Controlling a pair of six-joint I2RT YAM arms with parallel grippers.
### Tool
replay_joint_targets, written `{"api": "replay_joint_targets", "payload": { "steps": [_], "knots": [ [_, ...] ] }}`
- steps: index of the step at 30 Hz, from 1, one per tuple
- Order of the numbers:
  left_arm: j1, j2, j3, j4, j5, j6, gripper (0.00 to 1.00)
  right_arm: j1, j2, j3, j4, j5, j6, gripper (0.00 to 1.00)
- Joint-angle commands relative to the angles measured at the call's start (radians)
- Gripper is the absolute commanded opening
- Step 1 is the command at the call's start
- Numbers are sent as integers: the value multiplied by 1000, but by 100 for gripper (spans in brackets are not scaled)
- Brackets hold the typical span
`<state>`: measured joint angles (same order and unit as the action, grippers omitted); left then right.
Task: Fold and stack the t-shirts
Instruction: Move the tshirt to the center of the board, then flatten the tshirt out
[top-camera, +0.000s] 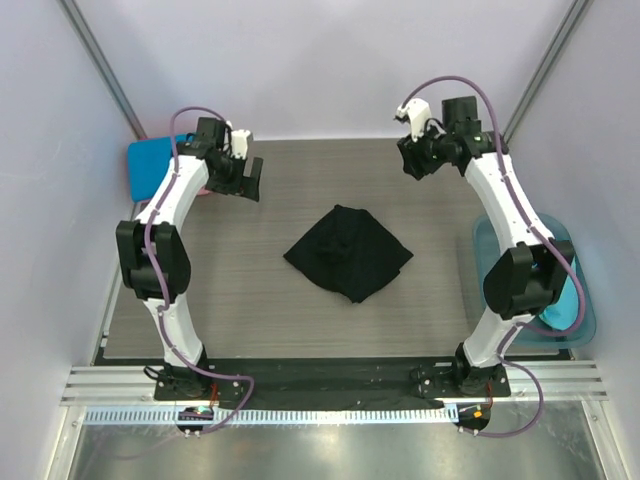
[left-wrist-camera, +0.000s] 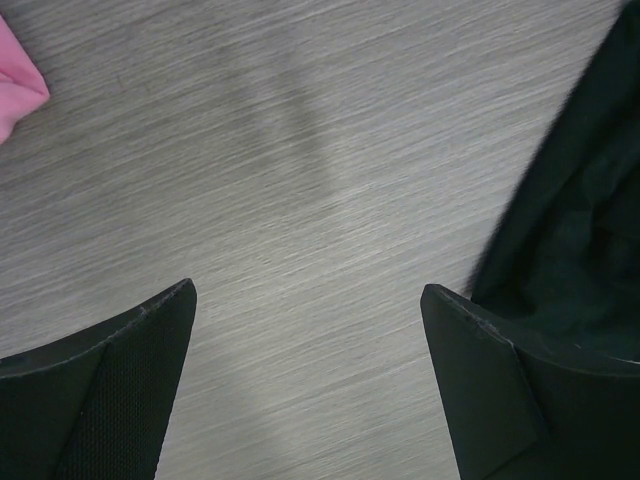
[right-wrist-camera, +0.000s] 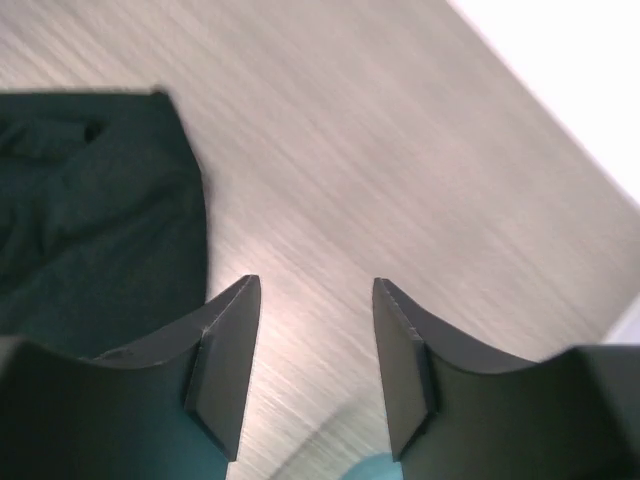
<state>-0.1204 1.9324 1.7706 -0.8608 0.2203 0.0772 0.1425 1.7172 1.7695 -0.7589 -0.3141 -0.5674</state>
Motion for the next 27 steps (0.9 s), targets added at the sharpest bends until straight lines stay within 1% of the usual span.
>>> {"api": "replay_joint_targets", "payload": {
  "steps": [1,2,3,4,5,6,7,8,9,11,14,20,23,27],
  "knots": [
    [-2,-61,-26,42,-9,-10,94,70,-31,3,15,-51,23,52],
    [-4,-67,-34,39,-10,-7,94,107,-44,-54,-20,-77,-17,51],
    [-4,-76,-60,40,-19,-7,94,146,-44,-79,-107,-101,-101,49],
    [-4,-91,-71,40,-27,-4,93,239,-41,-129,-138,-106,-121,47],
    [-2,-102,-85,40,-36,-7,93,273,-44,-162,-154,-111,-126,46],
    [-2,-111,-114,40,-44,-8,92,310,-48,-195,-140,-134,-106,46],
    [-2,-133,-135,42,-64,-7,91,340,-56,-275,-113,-137,-91,46],
    [-2,-145,-154,55,-74,-2,90,406,-65,-313,-80,-134,-75,47],
    [-2,-154,-172,60,-90,1,90,439,-67,-346,-29,-125,-65,47],
    [-2,-185,-220,78,-128,22,89,517,-50,-392,-7,-111,-28,48],
    [-2,-213,-263,98,-156,52,89,575,-13,-406,-6,-103,-14,48],
    [-1,-236,-289,109,-161,39,88,586,54,-357,-51,-30,-37,48],
    [-2,-245,-292,114,-154,36,88,591,73,-343,-98,-54,-42,47],
    [-2,-248,-286,112,-174,44,88,644,68,-373,-115,-46,-38,48]
  ]
}}
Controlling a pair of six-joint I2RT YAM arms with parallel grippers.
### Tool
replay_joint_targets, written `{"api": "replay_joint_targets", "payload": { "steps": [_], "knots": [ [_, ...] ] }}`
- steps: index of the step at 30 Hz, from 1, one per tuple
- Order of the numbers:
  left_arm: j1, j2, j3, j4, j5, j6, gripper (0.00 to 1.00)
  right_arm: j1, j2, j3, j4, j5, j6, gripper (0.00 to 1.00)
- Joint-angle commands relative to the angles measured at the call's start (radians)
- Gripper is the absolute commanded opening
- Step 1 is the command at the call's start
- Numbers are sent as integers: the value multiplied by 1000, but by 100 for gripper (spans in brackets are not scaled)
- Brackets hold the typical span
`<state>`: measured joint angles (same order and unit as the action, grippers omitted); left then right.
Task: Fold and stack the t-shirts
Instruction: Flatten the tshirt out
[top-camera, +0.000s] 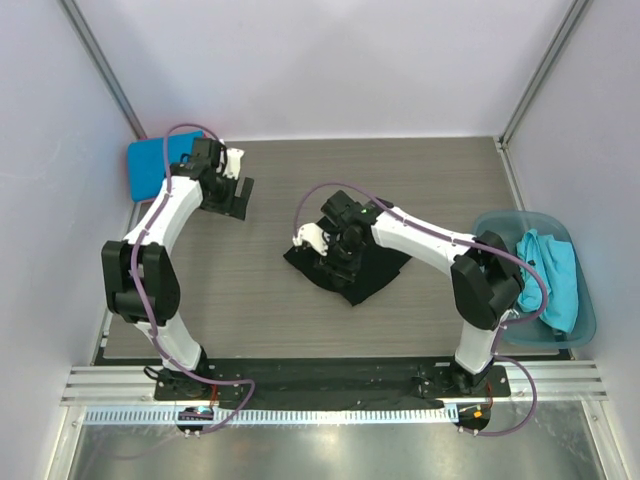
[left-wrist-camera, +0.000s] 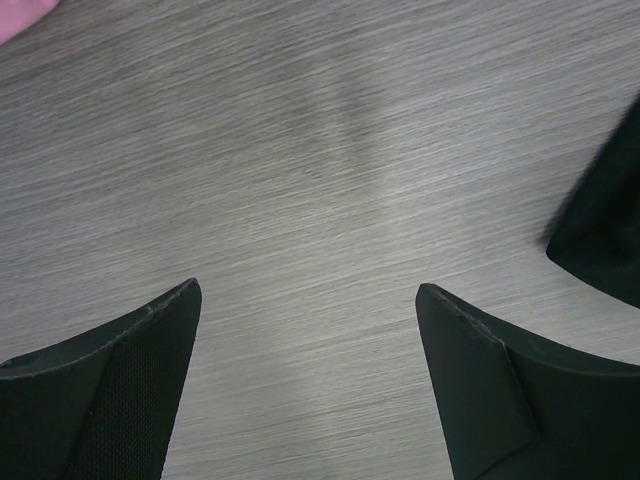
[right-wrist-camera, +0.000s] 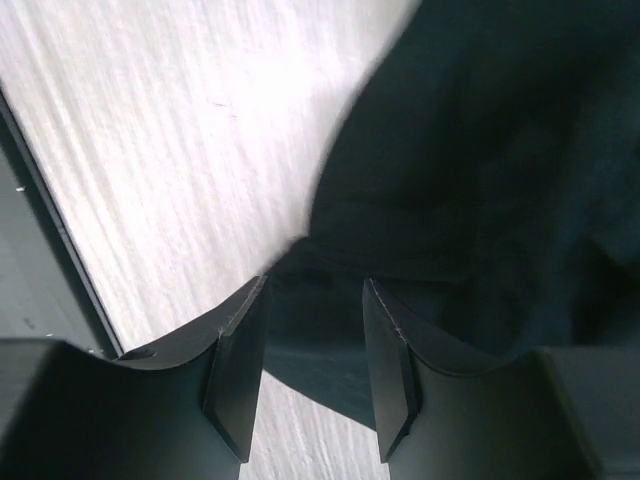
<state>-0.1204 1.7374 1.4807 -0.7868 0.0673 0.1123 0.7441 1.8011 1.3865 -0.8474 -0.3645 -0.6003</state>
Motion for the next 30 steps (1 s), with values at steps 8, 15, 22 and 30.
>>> {"api": "replay_joint_targets", "payload": {
  "steps": [8,15,22,30],
  "knots": [
    [-2,-49,12,38,-27,7,88,70,-6,-26,-10,30,5,51],
    [-2,-50,26,40,-29,4,88,101,24,-76,51,192,62,43],
    [-2,-61,32,43,-34,6,88,104,11,-92,93,352,63,25],
    [-2,-75,50,52,-12,12,88,103,-170,162,-47,553,-67,1]
  ]
}}
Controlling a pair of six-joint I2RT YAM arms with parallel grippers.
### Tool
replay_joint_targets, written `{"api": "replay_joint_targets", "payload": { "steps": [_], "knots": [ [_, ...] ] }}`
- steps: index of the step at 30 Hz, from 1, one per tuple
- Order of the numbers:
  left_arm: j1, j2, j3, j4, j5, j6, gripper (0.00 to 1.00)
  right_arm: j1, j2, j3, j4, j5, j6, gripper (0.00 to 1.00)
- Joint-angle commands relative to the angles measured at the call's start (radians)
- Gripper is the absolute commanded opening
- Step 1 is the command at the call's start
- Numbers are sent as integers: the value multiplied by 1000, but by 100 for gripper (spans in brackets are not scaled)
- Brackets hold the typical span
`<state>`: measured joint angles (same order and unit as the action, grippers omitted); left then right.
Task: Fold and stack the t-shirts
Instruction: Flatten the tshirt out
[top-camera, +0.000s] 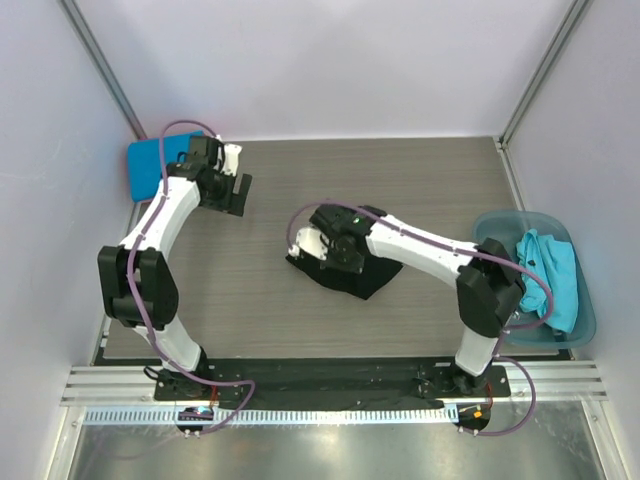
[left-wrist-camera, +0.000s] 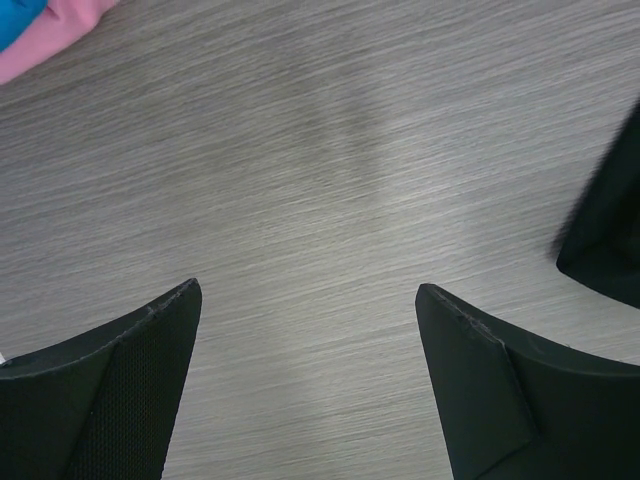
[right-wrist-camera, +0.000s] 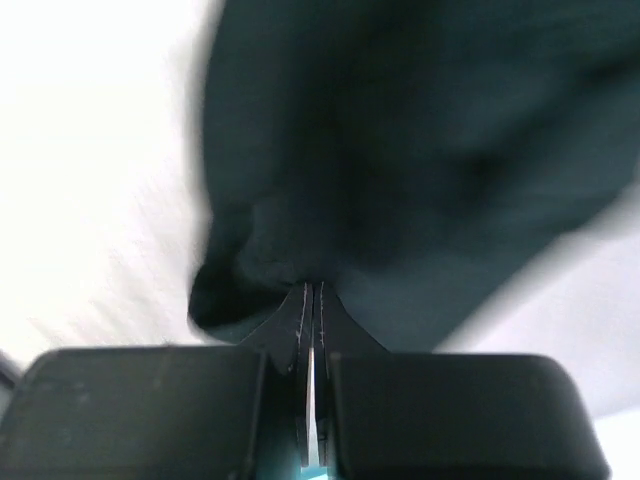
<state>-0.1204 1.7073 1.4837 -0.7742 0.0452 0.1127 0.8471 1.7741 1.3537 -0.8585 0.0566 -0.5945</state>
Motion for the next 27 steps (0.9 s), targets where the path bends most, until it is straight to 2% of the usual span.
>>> {"api": "replay_joint_targets", "payload": {
  "steps": [1,6,9,12,15,18,19,22,25,27],
  "knots": [
    [-2,-43,50,44,22,8,88,0,-156,246,-45,150,-83,1],
    [-2,-18,92,47,59,-19,88,6,-171,615,-34,248,-178,1],
    [-7,-3,130,39,90,-22,86,6,-188,668,64,337,-261,1],
    [-12,11,174,27,111,-21,86,0,-249,563,238,431,-358,1],
    [-15,12,201,9,166,-22,82,-67,-255,510,268,491,-338,1],
    [-24,6,173,-5,228,-10,78,-187,-266,422,268,457,-225,1],
    [-34,5,159,-10,240,-10,78,-279,-263,397,268,456,-208,1],
    [-64,-5,81,-26,307,7,76,-420,-245,305,260,424,-166,1],
    [-116,14,14,-46,357,31,74,-489,-243,231,259,381,-137,1],
    [-142,41,-3,-46,363,35,72,-491,-248,194,257,365,-127,1]
  ]
}}
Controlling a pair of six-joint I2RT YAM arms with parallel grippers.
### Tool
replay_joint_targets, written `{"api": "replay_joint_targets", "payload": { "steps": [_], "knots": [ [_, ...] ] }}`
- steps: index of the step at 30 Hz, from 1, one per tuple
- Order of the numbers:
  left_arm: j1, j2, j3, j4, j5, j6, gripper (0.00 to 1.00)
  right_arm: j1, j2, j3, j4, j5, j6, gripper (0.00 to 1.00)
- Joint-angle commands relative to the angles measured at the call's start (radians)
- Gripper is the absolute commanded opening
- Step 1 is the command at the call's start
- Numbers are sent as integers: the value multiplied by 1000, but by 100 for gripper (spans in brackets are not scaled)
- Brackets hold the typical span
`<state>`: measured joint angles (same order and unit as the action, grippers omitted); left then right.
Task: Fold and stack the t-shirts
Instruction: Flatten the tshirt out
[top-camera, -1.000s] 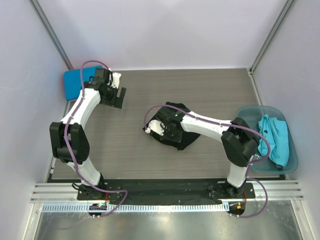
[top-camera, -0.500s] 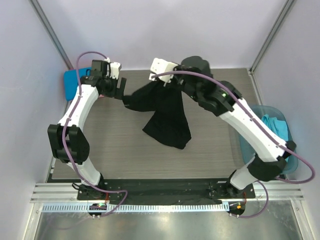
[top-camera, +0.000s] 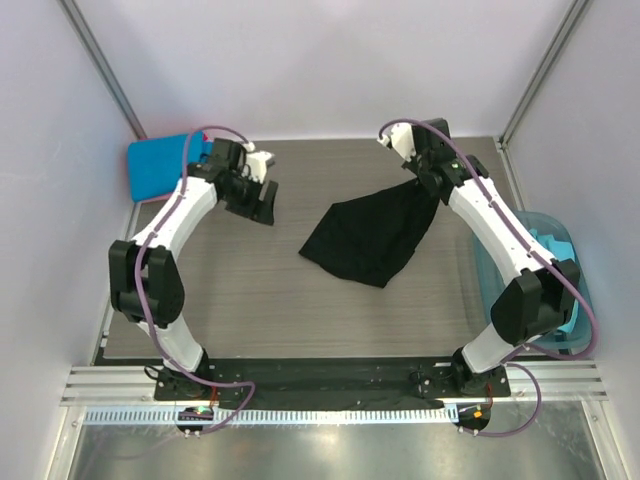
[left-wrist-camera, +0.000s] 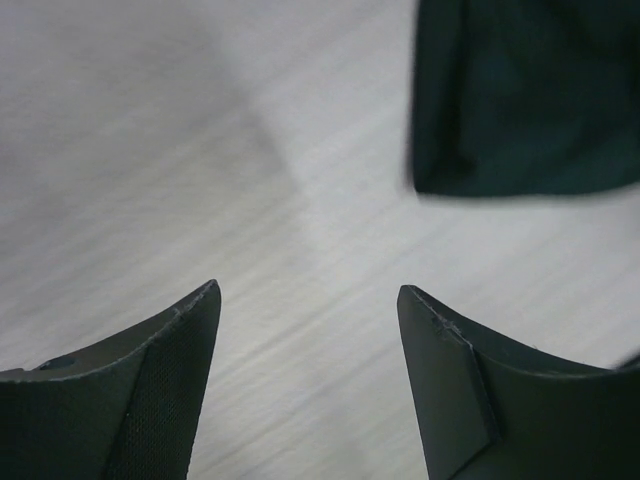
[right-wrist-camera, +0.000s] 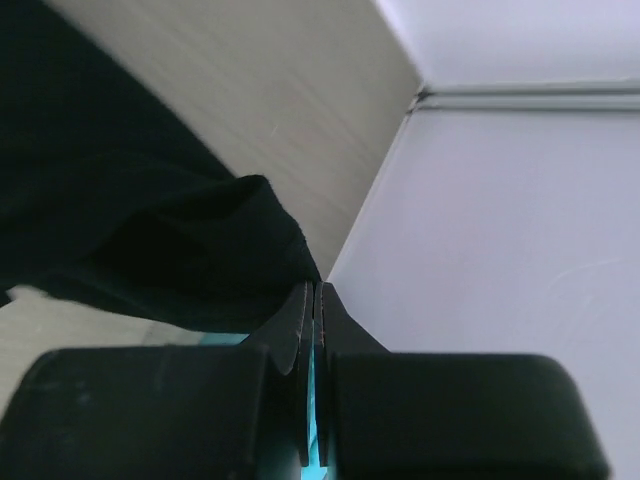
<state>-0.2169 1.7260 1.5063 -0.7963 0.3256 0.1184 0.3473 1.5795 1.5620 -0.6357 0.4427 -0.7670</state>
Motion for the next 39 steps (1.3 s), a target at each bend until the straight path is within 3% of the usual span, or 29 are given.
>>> {"api": "replay_joint_targets", "payload": {
  "steps": [1,7,14,23,26,29,30,33,39],
  "knots": [
    [-65,59,-26,-24,87,30,71,7,-53,-19,30,-30,58,1],
    [-110,237,96,-41,219,-6,61,7,-33,-25,5,-45,64,1],
    [-185,435,362,-133,280,-14,61,-1,-26,-42,2,-47,66,1],
    [-237,578,479,-179,300,-19,61,-25,-18,-57,1,-61,77,1],
    [-252,609,502,-195,300,-17,54,-33,-13,-53,1,-61,81,1],
    [-257,597,491,-190,300,-17,40,-37,-13,-45,2,-61,84,1],
    [-259,592,488,-192,299,-17,24,-39,-13,-45,2,-61,86,1],
    [-256,557,491,-208,293,-3,0,-44,-18,-45,2,-55,84,1],
    [-219,327,515,-285,219,88,0,-67,-26,21,-1,-61,141,1]
  ]
}}
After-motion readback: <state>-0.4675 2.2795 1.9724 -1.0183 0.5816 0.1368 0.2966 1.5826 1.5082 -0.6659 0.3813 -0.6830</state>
